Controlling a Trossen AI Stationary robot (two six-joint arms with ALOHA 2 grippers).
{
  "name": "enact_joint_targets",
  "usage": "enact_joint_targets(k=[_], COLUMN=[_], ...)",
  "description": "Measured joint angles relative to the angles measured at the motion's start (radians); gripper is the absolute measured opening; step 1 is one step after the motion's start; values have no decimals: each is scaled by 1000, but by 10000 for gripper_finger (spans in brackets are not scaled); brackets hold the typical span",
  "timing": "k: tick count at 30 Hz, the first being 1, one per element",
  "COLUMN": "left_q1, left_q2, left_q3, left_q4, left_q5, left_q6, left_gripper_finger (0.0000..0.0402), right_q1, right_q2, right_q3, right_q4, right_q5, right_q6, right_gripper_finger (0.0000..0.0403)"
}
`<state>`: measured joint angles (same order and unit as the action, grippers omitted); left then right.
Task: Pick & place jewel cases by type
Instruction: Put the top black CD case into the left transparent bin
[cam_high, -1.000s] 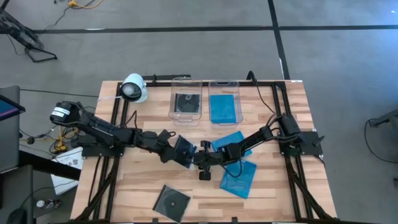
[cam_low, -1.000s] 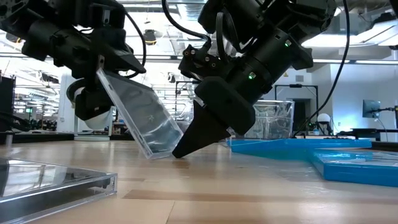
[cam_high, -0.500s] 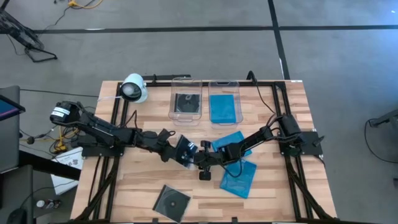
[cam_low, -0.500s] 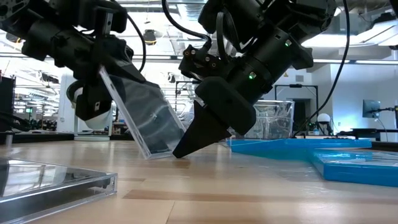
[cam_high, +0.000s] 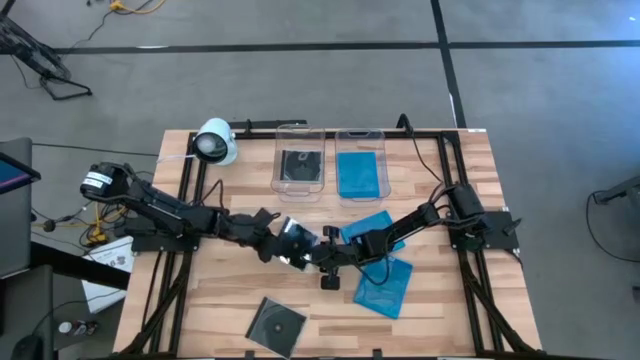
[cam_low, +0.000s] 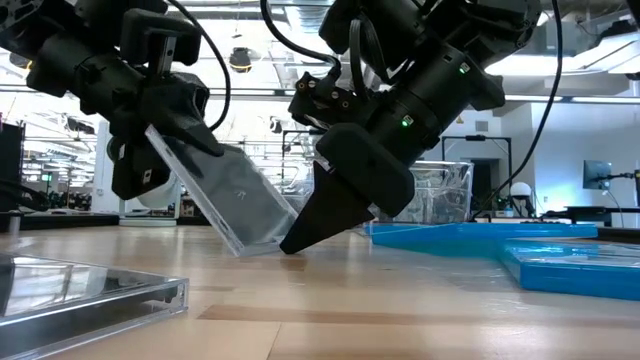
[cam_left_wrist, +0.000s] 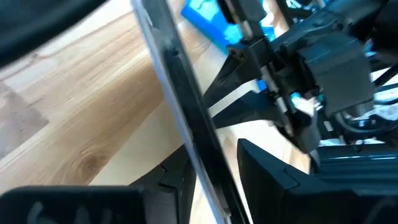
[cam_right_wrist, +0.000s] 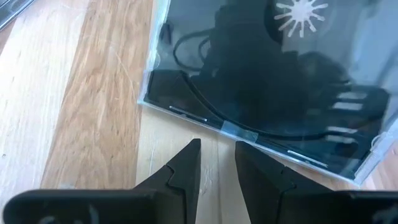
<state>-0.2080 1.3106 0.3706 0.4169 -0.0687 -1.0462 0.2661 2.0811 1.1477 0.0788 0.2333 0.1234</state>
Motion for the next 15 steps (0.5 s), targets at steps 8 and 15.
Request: enact_joint_targets(k=[8,15], left_q1=[-23,-29], left_q2=[0,0], left_q3=[0,0], left_q4=[-26,-26], left_q5=[-30,-41], left_q6=[1,3], left_gripper_finger=[85,76], right_q1=[0,0], right_q2=[0,0], right_q3=[0,0], right_q4=[-2,-3], right_q5=[0,0], right_q6=[0,1], right_gripper_finger=[95,95])
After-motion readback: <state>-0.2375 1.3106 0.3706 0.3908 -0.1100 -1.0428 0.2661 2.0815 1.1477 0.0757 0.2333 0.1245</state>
